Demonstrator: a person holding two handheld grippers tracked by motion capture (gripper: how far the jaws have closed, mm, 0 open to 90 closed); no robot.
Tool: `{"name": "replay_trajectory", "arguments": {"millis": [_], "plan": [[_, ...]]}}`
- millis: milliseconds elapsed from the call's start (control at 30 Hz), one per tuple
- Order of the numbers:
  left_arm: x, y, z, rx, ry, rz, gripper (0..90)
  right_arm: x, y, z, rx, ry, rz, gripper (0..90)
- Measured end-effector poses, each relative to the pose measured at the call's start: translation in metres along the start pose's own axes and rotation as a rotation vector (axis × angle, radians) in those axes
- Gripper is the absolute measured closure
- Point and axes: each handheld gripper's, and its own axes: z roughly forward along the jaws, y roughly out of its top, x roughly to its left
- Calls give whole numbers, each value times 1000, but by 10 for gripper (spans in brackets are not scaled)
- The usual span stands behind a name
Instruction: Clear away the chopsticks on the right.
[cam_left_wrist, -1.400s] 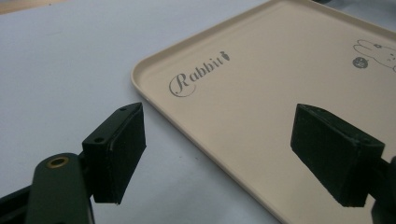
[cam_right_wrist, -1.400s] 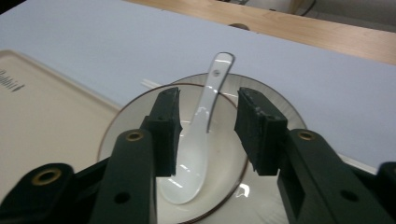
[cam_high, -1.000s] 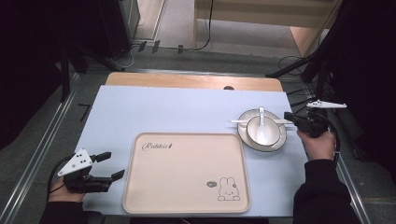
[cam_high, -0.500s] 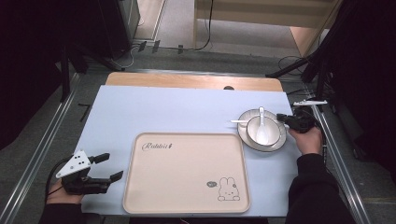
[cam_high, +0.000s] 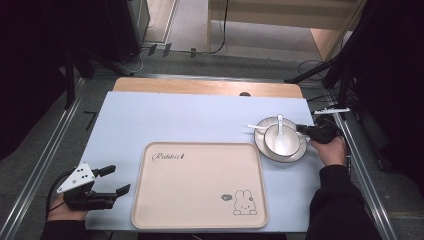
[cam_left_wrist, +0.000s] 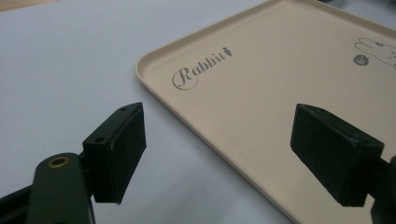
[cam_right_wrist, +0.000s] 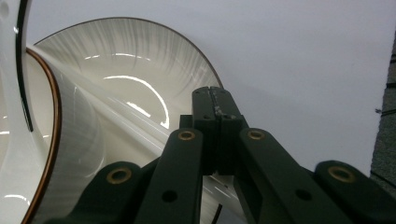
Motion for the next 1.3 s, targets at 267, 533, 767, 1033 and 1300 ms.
{"name": "replay_trajectory", "arguments": {"millis": [267,533,767,1033,1300], "plan": [[0,0,1,-2,1,-1,189,-1,-5,-5,29,22,-18,900],[0,1,2,-4,-4,2,188,-2,-9,-10,37,39,-22,900],[0,2,4,-4,-7,5,188,-3,-14,-18,52,68,-33,900],[1,4,5,-4,-12,10,189,-1,-18,-23,72,86,-58,892],[1,4,6,-5,-15,12,189,2,-16,-38,12,57,-75,814]]}}
